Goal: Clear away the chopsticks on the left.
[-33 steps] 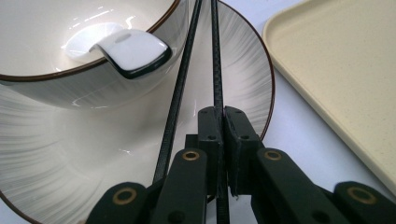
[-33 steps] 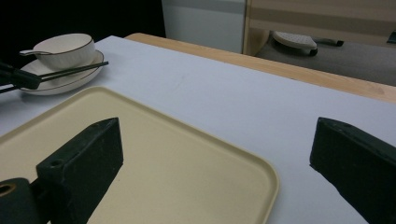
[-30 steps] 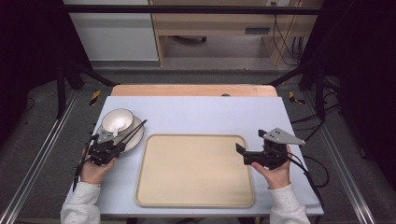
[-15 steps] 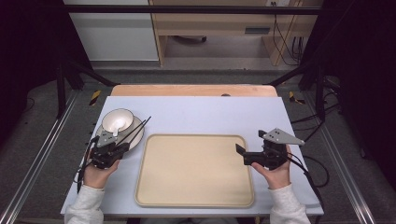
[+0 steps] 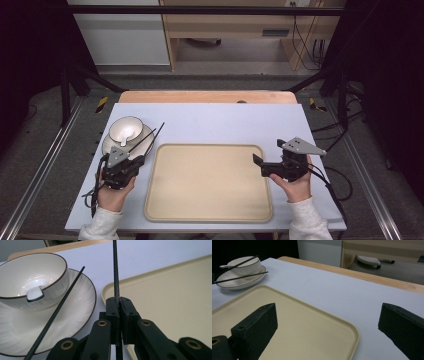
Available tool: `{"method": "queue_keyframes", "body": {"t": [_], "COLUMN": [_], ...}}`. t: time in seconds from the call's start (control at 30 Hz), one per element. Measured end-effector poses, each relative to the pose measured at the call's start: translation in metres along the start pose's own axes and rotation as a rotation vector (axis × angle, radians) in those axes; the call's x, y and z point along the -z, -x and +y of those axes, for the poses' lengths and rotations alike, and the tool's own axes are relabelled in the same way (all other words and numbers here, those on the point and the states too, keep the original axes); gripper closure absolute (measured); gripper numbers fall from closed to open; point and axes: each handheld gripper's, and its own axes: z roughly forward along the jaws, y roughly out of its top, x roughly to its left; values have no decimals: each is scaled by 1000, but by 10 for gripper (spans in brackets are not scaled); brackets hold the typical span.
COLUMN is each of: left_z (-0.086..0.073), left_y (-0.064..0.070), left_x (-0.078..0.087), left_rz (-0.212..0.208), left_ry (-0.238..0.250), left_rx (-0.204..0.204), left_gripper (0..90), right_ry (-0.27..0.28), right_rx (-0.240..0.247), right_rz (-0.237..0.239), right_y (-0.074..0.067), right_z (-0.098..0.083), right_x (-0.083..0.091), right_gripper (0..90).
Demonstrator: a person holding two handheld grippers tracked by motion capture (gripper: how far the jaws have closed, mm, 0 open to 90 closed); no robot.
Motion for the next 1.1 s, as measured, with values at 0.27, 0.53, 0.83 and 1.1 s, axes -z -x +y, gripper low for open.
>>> {"method": "queue_keyframes", "body": {"t": [0.27, 0.53, 0.83, 1.1], "left_z": [-1, 0, -8, -22], "left_y": [12, 25, 48, 61], "left_x": [7, 14, 14, 9], "left_rz": [23, 53, 117, 125], "left_ry": [33, 55, 55, 74], "left_rx": [56, 87, 138, 193], "left_gripper": [856, 856, 857, 857], "right_ry": [2, 0, 24, 27], "right_rx": [-2, -2, -16, -16], "right_rz": [1, -5, 8, 11], "right_y": [0, -1, 0, 1], "right_z": [0, 0, 2, 2], "right_x": [1, 0, 5, 7], "right_gripper": [26, 26, 27, 27]}}
